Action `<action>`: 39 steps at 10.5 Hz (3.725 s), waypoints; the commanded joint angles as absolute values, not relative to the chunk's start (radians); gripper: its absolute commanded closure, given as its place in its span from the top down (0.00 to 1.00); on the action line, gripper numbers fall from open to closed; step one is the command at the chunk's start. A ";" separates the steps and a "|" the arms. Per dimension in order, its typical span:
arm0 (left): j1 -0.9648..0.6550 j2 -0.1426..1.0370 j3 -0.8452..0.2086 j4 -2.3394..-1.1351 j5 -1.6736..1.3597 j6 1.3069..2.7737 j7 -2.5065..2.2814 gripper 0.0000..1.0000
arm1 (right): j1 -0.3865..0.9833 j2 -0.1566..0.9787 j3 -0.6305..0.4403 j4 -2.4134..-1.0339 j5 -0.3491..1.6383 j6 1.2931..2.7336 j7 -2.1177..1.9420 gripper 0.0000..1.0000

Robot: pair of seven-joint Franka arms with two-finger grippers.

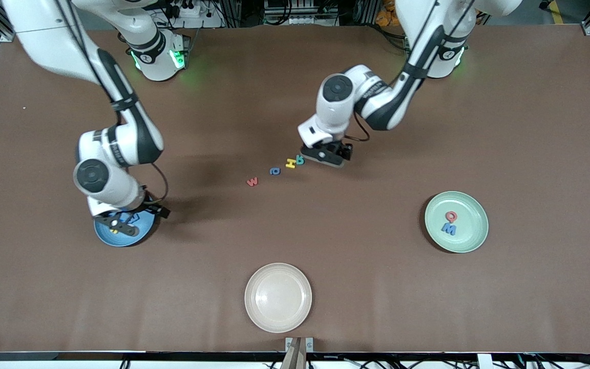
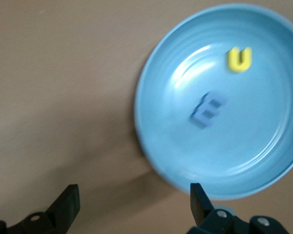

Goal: Sort upper and lower case letters into plates
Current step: 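Grasp the R with the left gripper while the right gripper reaches the a, then carry the teal R onto the green plate and open the left gripper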

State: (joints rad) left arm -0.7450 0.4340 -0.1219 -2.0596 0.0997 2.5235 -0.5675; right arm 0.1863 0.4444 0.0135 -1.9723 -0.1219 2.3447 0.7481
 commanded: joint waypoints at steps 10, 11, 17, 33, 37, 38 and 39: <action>-0.847 0.629 -0.100 -1.864 0.113 2.513 -0.667 1.00 | 0.383 0.391 0.117 -1.997 -0.066 2.306 1.681 1.00; -0.848 0.637 -0.095 -1.862 0.115 2.514 -0.667 1.00 | 0.412 0.391 0.115 -2.000 -0.037 2.307 1.683 1.00; -0.848 0.667 -0.094 -1.833 0.120 2.516 -0.664 0.85 | 0.446 0.402 0.114 -1.988 0.012 2.368 1.686 1.00; -0.666 0.490 0.006 -1.887 0.123 2.421 -0.650 0.00 | 0.533 0.504 0.114 -1.881 0.012 2.370 1.839 1.00; -0.383 0.453 0.005 -1.884 0.121 2.390 -0.348 0.00 | 0.685 0.583 0.112 -1.871 0.006 2.447 2.035 1.00; -0.315 0.456 0.003 -1.882 0.115 2.391 -0.248 0.00 | 0.699 0.592 0.110 -1.874 0.005 2.447 2.052 1.00; -0.269 0.457 0.005 -1.878 0.107 2.391 -0.157 0.00 | 0.703 0.604 0.110 -1.876 0.005 2.447 2.057 1.00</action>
